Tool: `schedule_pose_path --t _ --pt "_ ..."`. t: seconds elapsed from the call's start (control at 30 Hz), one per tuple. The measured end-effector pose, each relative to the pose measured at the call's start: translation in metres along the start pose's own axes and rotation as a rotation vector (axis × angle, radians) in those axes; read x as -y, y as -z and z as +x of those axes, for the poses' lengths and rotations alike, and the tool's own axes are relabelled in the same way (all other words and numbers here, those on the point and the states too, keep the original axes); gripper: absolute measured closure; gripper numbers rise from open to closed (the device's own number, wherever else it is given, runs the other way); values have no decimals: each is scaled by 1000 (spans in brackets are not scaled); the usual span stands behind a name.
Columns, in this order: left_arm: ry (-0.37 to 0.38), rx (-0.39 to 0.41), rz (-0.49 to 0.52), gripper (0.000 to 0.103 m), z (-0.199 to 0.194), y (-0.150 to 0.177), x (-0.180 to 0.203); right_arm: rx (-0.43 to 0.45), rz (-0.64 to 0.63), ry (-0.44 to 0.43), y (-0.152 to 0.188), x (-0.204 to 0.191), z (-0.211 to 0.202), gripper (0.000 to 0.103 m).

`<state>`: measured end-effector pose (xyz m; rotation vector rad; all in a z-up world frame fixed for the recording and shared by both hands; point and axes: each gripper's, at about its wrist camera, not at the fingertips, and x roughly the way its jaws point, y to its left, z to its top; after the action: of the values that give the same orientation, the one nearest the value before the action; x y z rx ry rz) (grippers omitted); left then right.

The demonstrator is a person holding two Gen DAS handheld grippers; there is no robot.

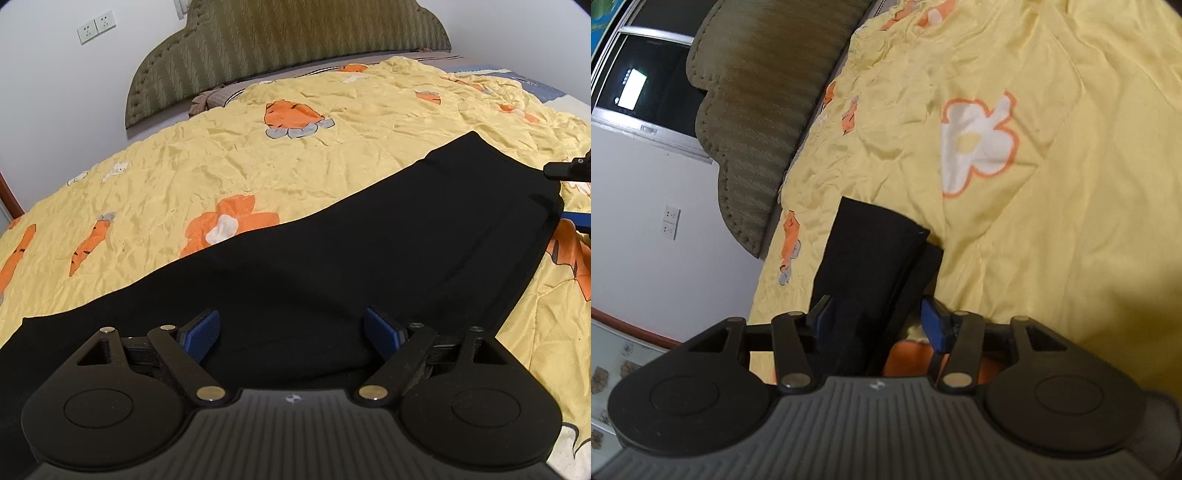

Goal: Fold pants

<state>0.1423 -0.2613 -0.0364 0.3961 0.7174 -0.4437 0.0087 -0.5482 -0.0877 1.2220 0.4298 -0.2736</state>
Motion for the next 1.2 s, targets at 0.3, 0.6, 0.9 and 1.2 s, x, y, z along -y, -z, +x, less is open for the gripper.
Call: schedule_pose_path --t 0.3,0.6,0.9,1.2 --pt "-99 32 10 14 7 -19 11 57 -92 44 -19 -6 28 76" --pt "-119 88 156 13 -3 -6 29 120 -149 72 -9 -17 17 89" --pt "-193 88 -45 13 -39 25 -44 159 -369 -8 9 -94 -6 91" --pt "-347 72 -296 13 -74 67 -136 98 -586 -74 61 -160 -1 91"
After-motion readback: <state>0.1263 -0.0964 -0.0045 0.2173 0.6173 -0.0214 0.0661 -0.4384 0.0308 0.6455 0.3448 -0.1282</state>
